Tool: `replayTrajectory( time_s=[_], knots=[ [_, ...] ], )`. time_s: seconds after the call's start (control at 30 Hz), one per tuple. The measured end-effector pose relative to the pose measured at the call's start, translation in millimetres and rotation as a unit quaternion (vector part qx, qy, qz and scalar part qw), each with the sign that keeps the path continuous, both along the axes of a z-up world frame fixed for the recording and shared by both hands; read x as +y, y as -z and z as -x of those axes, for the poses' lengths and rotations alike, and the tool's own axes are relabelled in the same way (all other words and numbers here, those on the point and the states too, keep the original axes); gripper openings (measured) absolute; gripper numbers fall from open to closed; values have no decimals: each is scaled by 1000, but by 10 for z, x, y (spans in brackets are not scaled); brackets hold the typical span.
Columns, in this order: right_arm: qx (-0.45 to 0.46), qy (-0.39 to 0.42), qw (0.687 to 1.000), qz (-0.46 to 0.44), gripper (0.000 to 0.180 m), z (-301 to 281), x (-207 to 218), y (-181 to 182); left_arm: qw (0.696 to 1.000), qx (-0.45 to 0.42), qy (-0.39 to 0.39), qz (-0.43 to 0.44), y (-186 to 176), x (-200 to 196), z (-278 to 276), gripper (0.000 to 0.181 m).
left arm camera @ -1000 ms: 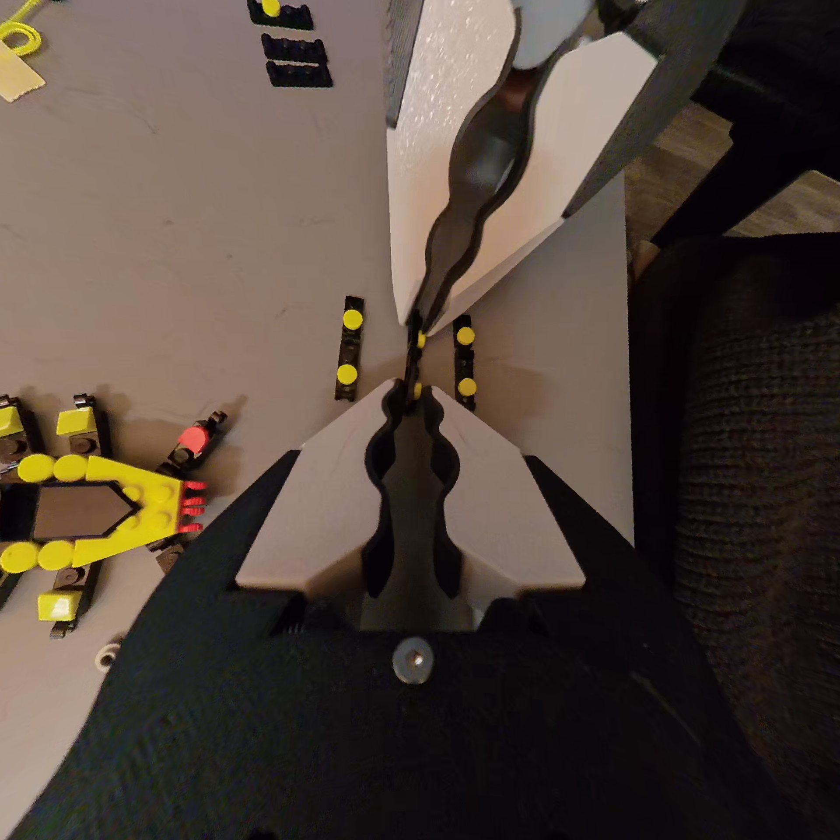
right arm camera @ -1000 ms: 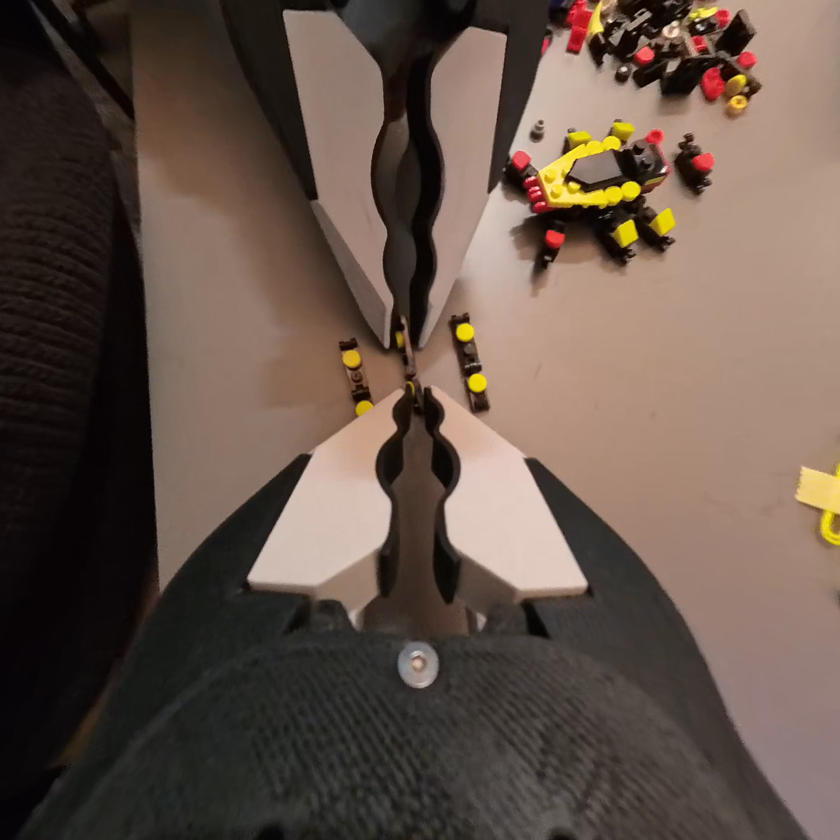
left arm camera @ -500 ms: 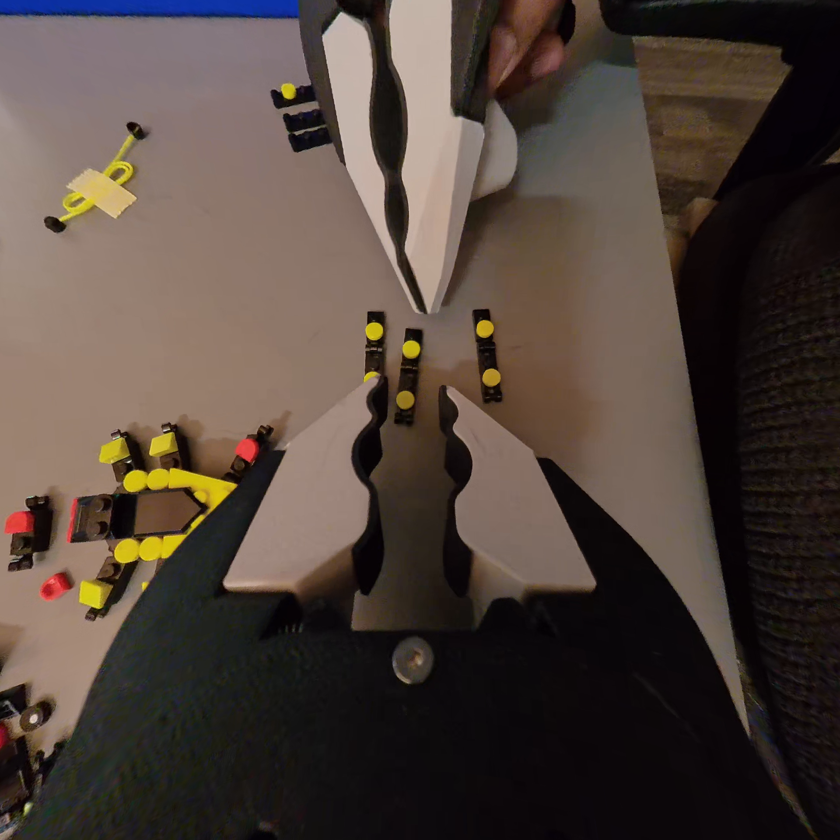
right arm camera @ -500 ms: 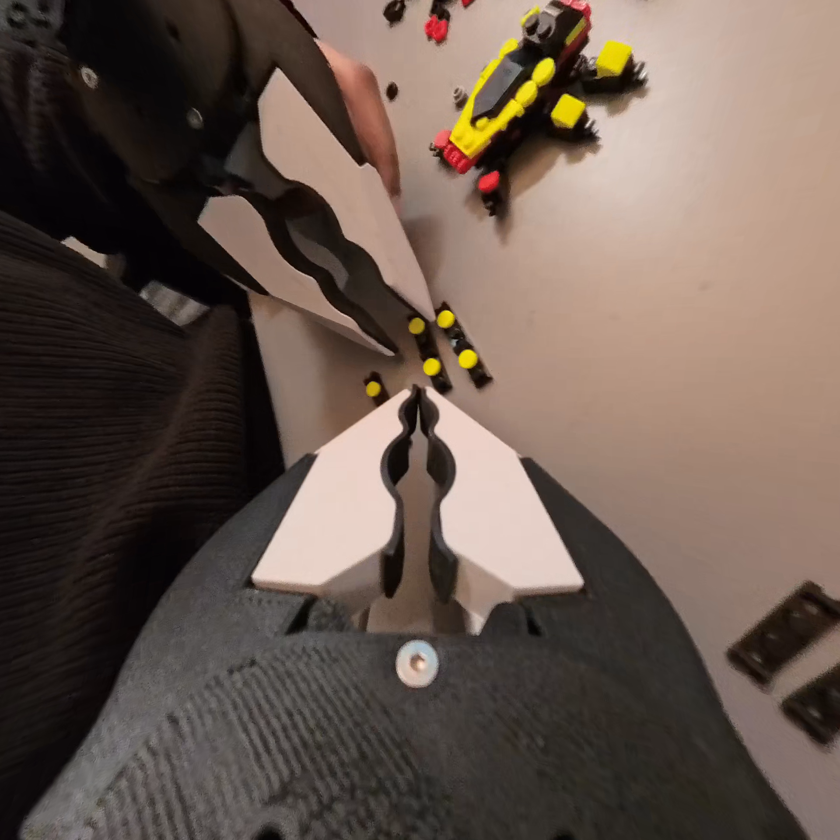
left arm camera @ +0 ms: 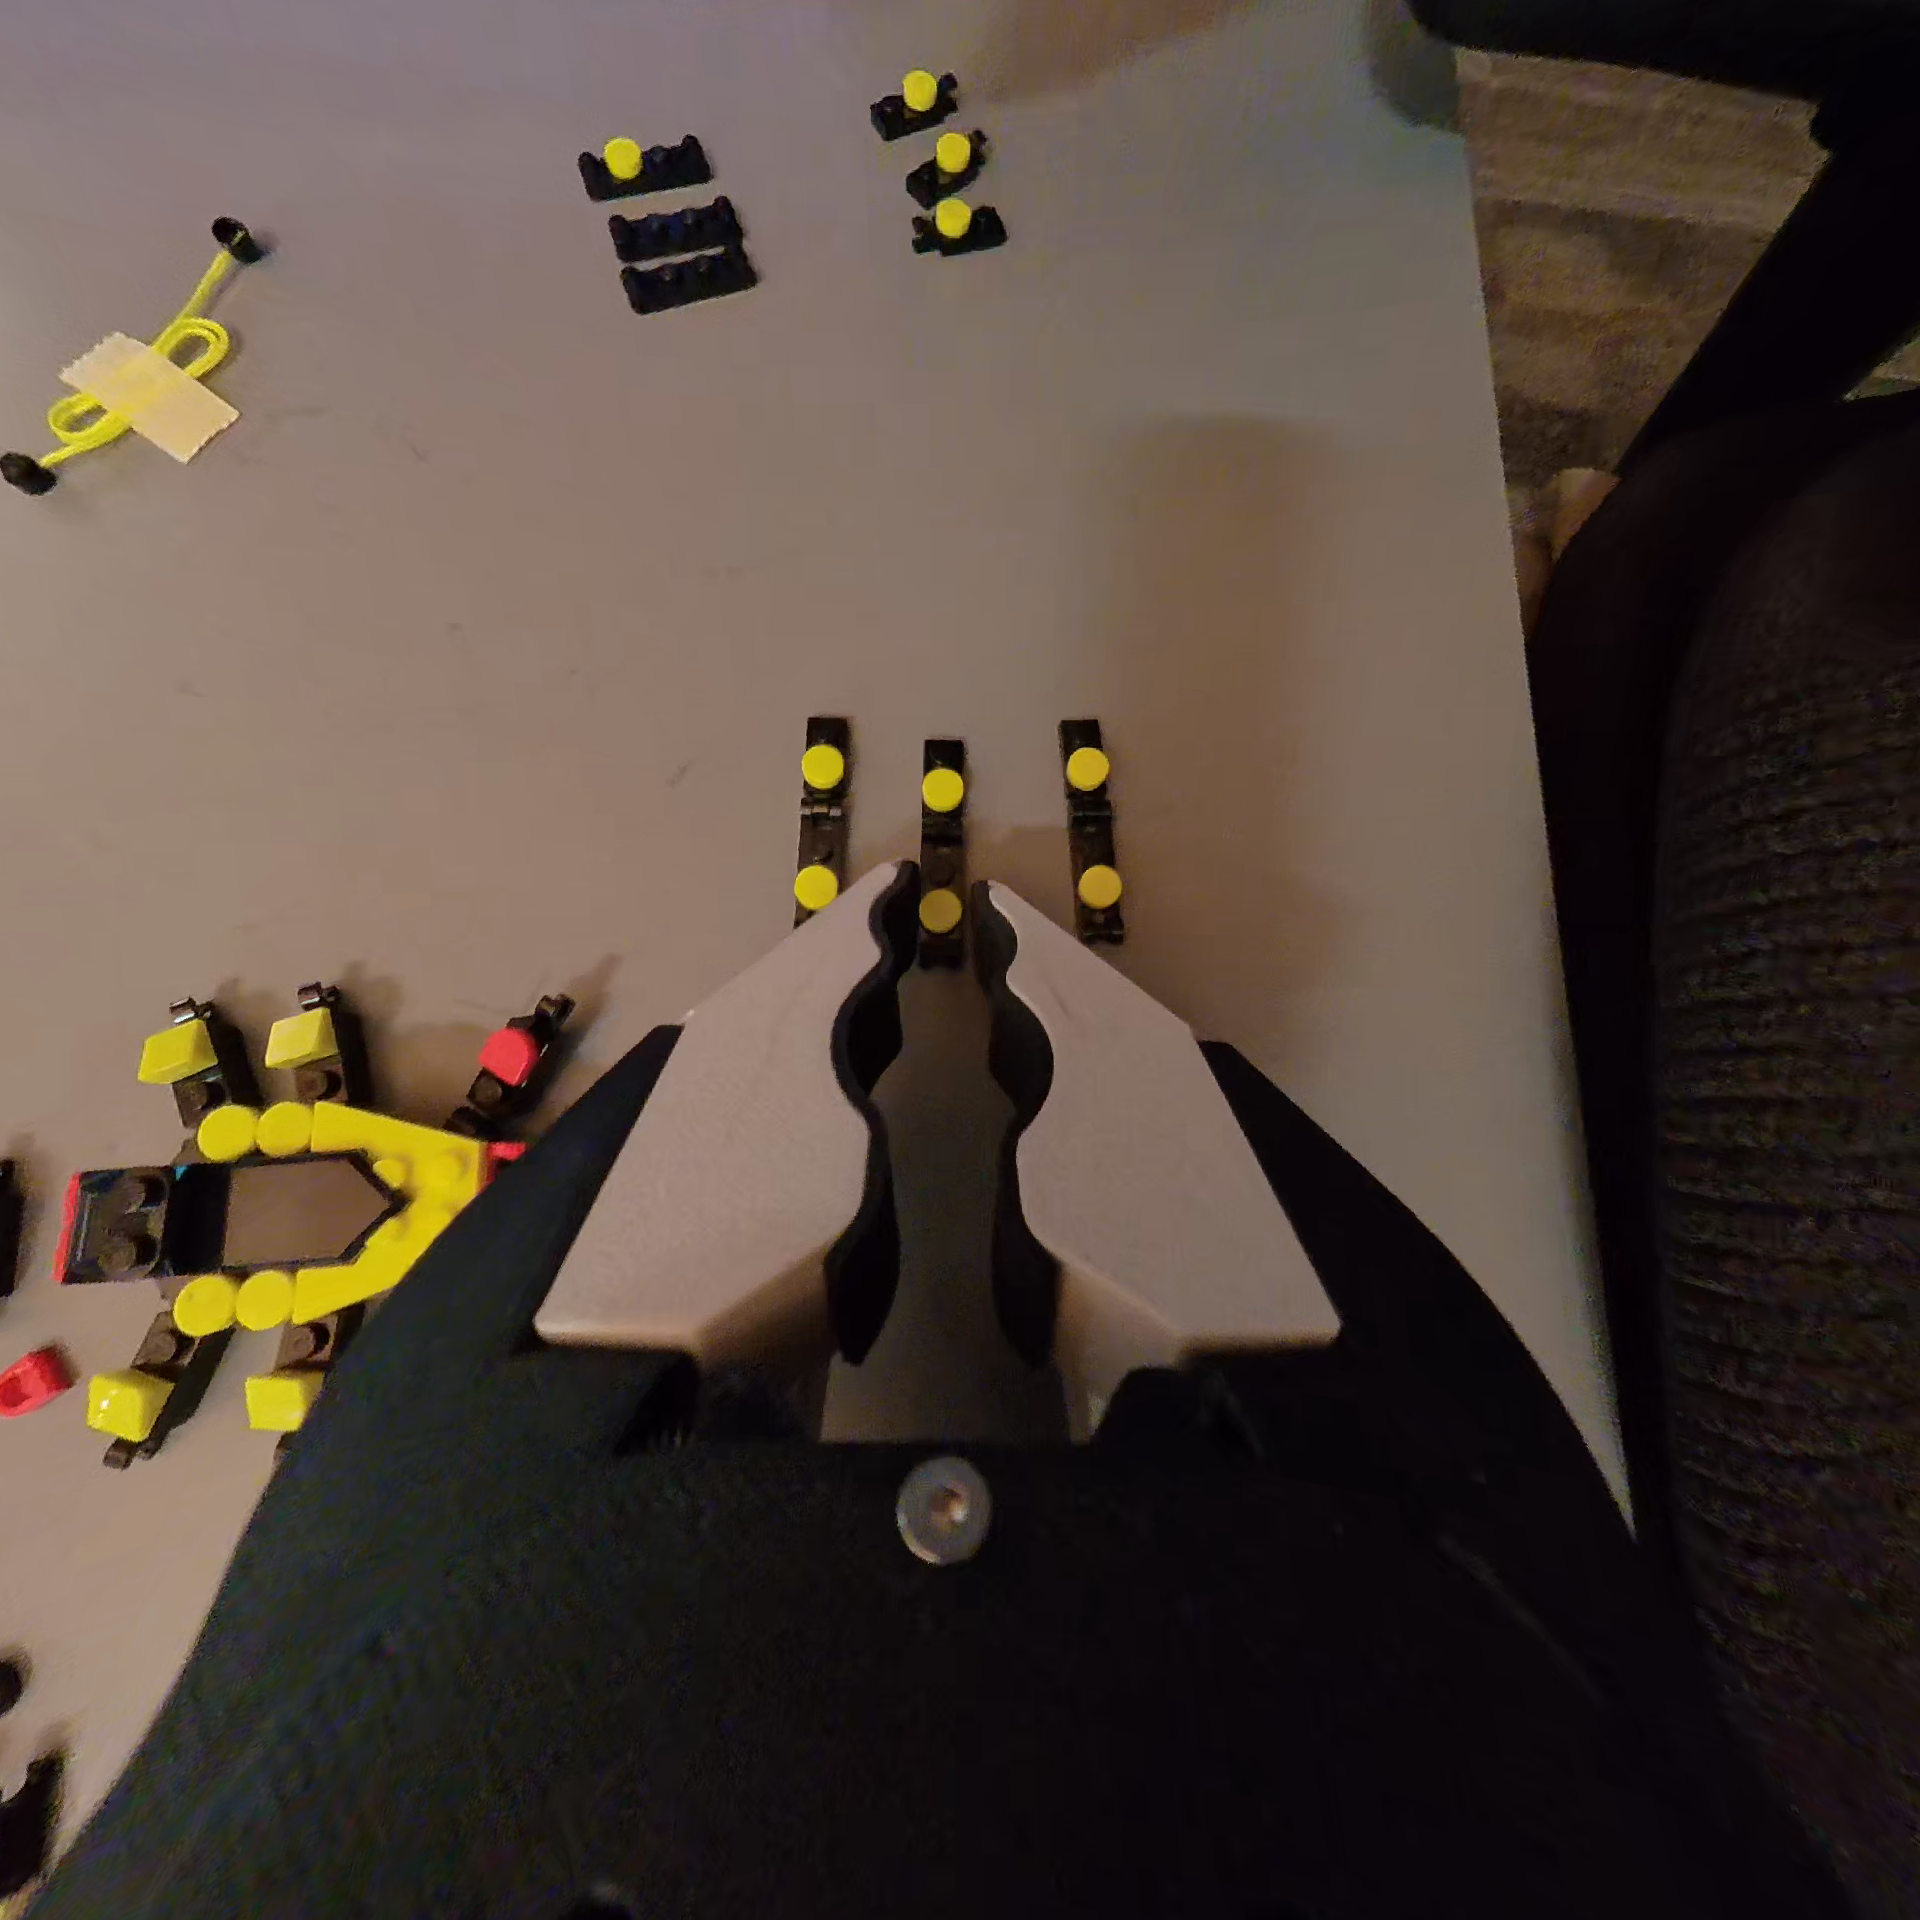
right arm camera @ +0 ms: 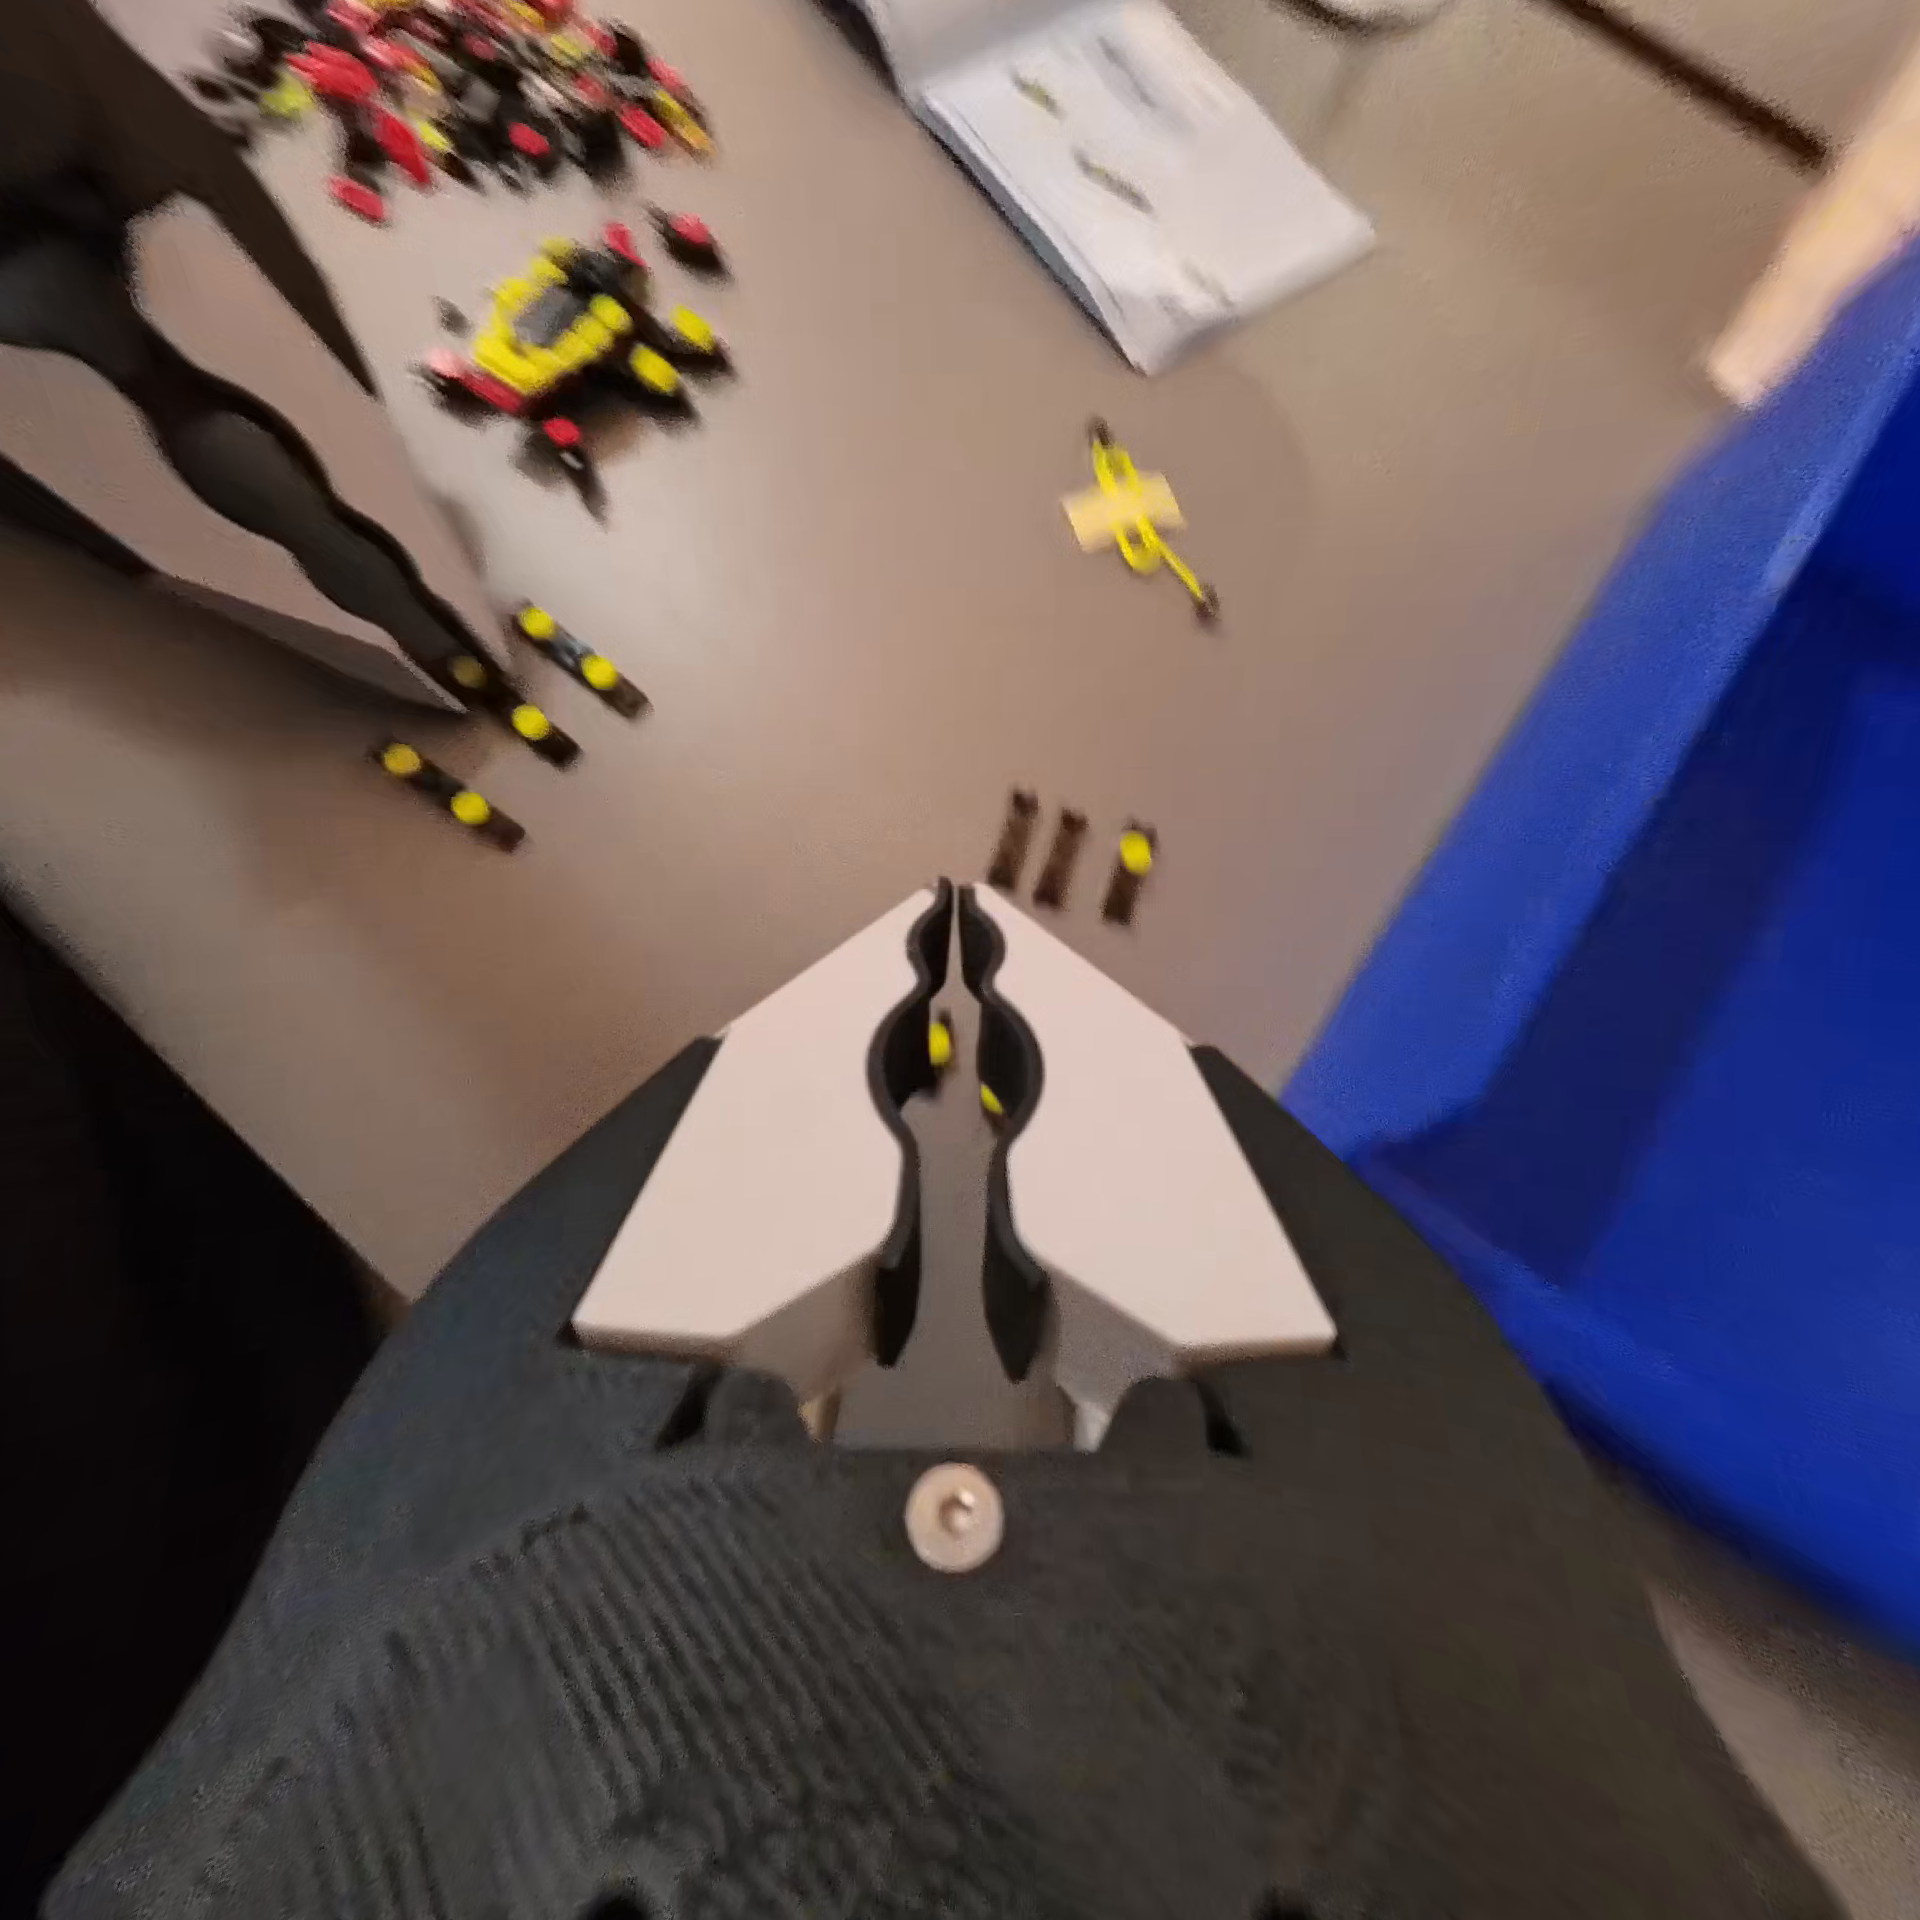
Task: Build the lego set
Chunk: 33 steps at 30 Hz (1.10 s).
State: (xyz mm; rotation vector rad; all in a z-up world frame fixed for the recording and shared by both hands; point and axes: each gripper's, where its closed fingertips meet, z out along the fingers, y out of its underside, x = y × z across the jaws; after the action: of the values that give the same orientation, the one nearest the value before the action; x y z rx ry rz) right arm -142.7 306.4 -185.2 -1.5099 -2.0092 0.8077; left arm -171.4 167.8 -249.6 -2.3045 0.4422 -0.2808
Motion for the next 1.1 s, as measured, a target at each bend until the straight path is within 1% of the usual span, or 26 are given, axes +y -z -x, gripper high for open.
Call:
replayTrajectory(
  time_s=[0.03, 0.1, 0.17, 0.27, 0.37, 0.47, 0.63, 0.7, 0.77, 0.83, 0.93, 1.1],
  knots=[
    [-18, 26, 999, 8, 3, -116, 70, 63, 1000, -3, 1, -1, -10, 7, -14, 8],
    [-49, 48, 997, 42, 9, -290, 68, 225, 1000, -10, -1, -8, -64, 41, -15, 9],
    [-70, 48, 995, 58, 10, -346, 17, 385, 999, -18, -10, -24, -184, 120, 17, 11],
    [-126, 49, 990, 39, 17, -389, 27, 603, 998, -31, -13, -50, -395, 318, 64, 15],
    [-137, 51, 989, 13, 14, -366, 60, 665, 998, -46, 5, -45, -492, 610, 58, 21],
    [-133, 46, 990, -2, 6, -336, 68, 672, 999, -17, 45, -21, -412, 957, 49, 25],
    [-123, 33, 992, -17, 6, -280, 67, 667, 987, 71, 138, 25, -132, 1417, 9, 29],
    [-122, 33, 992, -12, 6, -278, 76, 667, 982, 82, 166, 38, -47, 1511, -18, 28],
    [-123, 32, 992, 0, 6, -278, 82, 667, 979, 86, 179, 49, 17, 1555, -16, 25],
    [-123, 32, 992, 15, 6, -276, 85, 665, 979, 79, 184, 50, 12, 1563, -20, 16],
    [-124, 30, 991, 34, 6, -269, 85, 661, 978, 75, 183, 65, 27, 1477, 5, 9],
    [-122, 22, 992, 35, 6, -255, 75, 660, 981, 73, 167, 67, 28, 1336, 22, 7]
  ],
)
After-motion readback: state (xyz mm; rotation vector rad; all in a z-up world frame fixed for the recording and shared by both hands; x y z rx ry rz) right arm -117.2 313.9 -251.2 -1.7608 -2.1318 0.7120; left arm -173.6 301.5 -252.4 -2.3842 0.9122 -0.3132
